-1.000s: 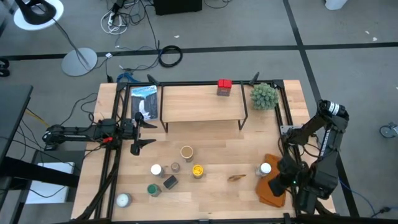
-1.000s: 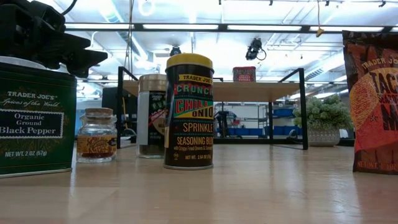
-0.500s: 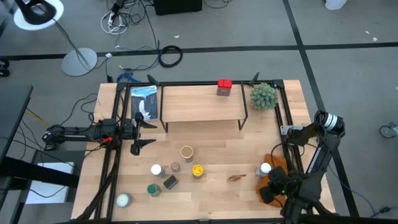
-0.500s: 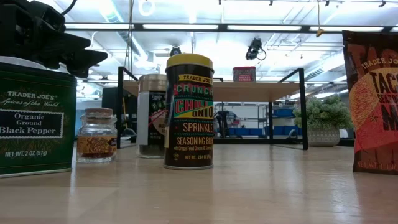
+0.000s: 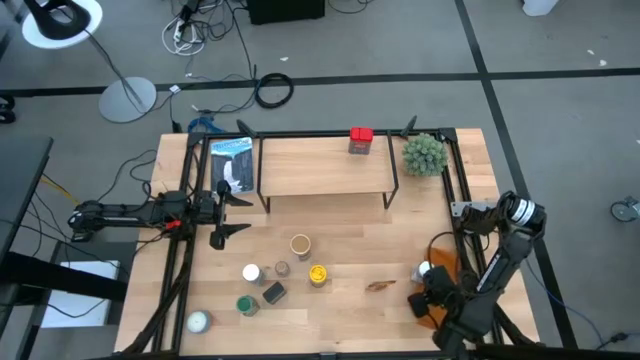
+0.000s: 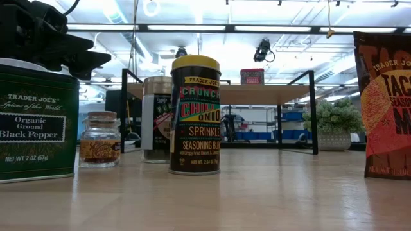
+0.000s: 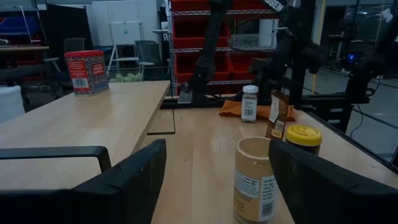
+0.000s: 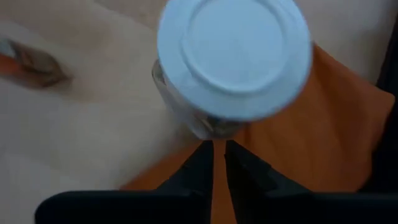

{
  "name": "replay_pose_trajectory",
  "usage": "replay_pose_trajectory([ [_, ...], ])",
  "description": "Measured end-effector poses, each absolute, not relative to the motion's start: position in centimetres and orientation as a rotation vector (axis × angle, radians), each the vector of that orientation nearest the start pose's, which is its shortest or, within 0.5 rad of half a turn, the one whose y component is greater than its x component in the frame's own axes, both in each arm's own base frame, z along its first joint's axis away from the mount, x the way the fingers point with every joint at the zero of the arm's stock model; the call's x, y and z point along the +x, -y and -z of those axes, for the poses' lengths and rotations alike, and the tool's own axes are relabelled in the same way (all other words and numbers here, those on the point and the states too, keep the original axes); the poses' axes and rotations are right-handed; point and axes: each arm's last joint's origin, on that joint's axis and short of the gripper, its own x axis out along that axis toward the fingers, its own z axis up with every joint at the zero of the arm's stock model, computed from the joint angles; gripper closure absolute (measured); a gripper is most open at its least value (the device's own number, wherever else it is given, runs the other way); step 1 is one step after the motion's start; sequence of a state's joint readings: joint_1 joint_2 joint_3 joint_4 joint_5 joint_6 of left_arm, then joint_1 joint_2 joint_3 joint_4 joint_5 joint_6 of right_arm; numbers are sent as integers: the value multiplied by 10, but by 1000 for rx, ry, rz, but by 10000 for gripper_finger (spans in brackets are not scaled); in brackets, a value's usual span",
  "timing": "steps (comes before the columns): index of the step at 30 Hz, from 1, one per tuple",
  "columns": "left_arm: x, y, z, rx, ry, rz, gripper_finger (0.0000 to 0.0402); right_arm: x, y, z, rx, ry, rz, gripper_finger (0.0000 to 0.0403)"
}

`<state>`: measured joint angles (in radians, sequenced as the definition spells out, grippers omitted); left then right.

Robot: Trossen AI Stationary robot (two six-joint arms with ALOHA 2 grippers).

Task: Shelf spices
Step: Put the right white seasoning bottle on the shelf aligned with the other red seasoning can

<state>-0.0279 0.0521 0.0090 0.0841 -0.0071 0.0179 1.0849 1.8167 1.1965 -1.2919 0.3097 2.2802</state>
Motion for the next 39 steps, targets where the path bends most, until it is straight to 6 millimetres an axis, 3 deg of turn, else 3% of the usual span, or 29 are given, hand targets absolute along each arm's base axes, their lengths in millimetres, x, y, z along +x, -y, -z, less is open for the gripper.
replay_pose_trajectory([
  [13,100,3,-171,17,41,20,113,179,-225,-175,445,-826,1017,377],
  [19,100,3,-171,17,41,20,113,196,-212,-175,409,-830,1036,381],
  [31,100,3,-171,17,41,20,113,189,-232,-200,561,-819,950,387],
  [39,100,3,-171,17,41,20,113,185,-223,-196,487,-872,1026,398],
])
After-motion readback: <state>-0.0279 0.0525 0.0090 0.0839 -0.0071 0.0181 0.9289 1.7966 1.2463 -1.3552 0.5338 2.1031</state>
